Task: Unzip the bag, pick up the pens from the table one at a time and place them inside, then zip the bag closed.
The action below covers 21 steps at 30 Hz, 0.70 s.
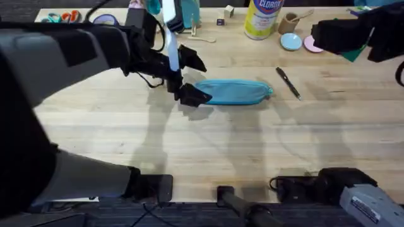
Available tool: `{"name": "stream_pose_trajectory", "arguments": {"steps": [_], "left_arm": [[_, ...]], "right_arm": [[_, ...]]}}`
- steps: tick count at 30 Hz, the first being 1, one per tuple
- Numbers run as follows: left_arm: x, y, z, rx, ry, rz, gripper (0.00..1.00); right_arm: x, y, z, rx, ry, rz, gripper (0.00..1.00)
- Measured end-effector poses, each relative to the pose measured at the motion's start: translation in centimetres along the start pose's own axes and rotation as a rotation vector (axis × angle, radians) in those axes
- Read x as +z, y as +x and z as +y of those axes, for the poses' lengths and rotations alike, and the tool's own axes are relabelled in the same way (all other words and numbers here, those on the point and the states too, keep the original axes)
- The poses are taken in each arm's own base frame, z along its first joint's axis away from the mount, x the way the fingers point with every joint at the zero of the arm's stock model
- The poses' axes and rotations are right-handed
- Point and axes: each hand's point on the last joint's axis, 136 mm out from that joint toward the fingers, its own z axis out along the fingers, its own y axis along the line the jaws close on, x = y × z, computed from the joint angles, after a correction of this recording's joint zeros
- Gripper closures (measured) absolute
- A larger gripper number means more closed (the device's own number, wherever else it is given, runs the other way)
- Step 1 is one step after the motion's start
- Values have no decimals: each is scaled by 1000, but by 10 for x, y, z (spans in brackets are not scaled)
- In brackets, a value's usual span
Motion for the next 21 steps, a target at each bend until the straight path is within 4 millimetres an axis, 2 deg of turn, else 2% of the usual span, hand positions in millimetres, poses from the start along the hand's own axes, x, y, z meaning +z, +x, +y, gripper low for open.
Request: {"name": "stream_pose_trajectory", "arguments": {"steps": [4,10,15,19,21], "left_arm": [[8,6,-1,-17,24,5,8],[10,8,0,-21,27,7,26],[11,8,3,-9,22,4,315],[11,7,4,1,17,1,776],[11,7,4,4,17,3,934]], "right_arm": [[0,0,0,0,0,0,5],[0,0,0,-3,0,0,4],[0,0,0,-3,0,0,4],[0,0,0,-3,0,0,5],[0,0,0,-3,0,0,5]]}}
